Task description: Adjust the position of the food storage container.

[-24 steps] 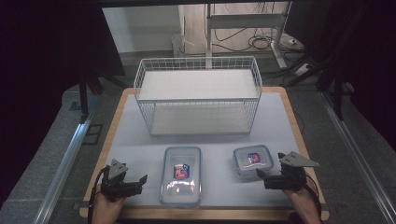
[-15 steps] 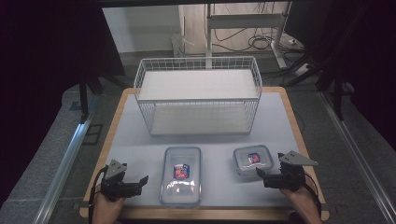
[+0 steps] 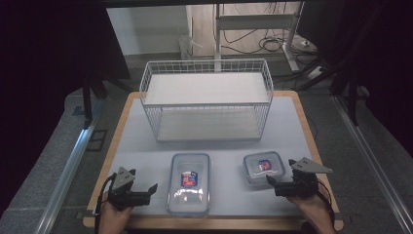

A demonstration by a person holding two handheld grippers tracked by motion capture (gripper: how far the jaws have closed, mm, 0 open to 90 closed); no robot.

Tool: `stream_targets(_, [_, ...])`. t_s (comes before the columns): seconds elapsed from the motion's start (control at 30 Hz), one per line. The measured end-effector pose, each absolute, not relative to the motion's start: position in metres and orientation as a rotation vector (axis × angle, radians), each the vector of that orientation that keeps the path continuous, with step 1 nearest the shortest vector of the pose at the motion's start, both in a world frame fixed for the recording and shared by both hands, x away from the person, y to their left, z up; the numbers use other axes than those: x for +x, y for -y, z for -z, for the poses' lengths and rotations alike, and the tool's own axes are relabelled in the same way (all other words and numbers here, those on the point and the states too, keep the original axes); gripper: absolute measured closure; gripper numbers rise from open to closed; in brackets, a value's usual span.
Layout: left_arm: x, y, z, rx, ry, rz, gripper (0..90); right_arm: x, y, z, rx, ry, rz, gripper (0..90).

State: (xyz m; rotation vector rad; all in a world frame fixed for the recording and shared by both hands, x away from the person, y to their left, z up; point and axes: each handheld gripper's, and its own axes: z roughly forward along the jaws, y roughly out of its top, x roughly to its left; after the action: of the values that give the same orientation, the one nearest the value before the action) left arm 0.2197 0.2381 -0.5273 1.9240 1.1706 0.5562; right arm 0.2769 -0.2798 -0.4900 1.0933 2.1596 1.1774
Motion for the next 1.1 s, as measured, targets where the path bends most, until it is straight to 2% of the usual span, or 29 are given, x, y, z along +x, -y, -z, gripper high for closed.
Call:
stream_targets(0.17, [0.22, -0.236, 0.528, 1.945, -1.168, -0.562, 3.8, 0.277, 0.278, 0.491, 1.104, -2.173, -1.153, 0.1])
stream_targets(0.33, [0.221, -0.235, 0.53, 1.961, -1.175, -0.56, 4.3, 0.275, 0.275, 0.485, 1.089, -2.172, -1.132, 8.0])
stream_targets(0.43, [0.221, -0.234, 0.53, 1.965, -1.178, -0.572, 4.5, 0.272, 0.27, 0.479, 1.087, -2.188, -1.172, 24.5])
stream_targets(0.5, [0.221, -0.235, 0.529, 1.961, -1.178, -0.578, 4.6, 0.271, 0.266, 0.475, 1.064, -2.223, -1.211, 41.8])
stream_targets(0.53, [0.22, -0.235, 0.529, 1.956, -1.179, -0.577, 4.7, 0.272, 0.261, 0.472, 1.04, -2.265, -1.246, 54.4])
stream_targets(0.57, [0.22, -0.235, 0.529, 1.953, -1.18, -0.576, 4.7, 0.272, 0.261, 0.472, 1.04, -2.265, -1.246, 54.4])
stream_targets(0.7, [0.221, -0.235, 0.529, 1.959, -1.185, -0.577, 4.9, 0.278, 0.248, 0.472, 0.994, -2.355, -1.269, 76.2])
stream_targets(0.8, [0.221, -0.234, 0.529, 1.966, -1.183, -0.583, 5.0, 0.281, 0.232, 0.474, 0.941, -2.413, -1.245, 87.9])
stream_targets(1.1, [0.222, -0.231, 0.531, 2.001, -1.177, -0.587, 5.1, 0.297, 0.182, 0.481, 0.773, -2.51, -1.084, 89.7])
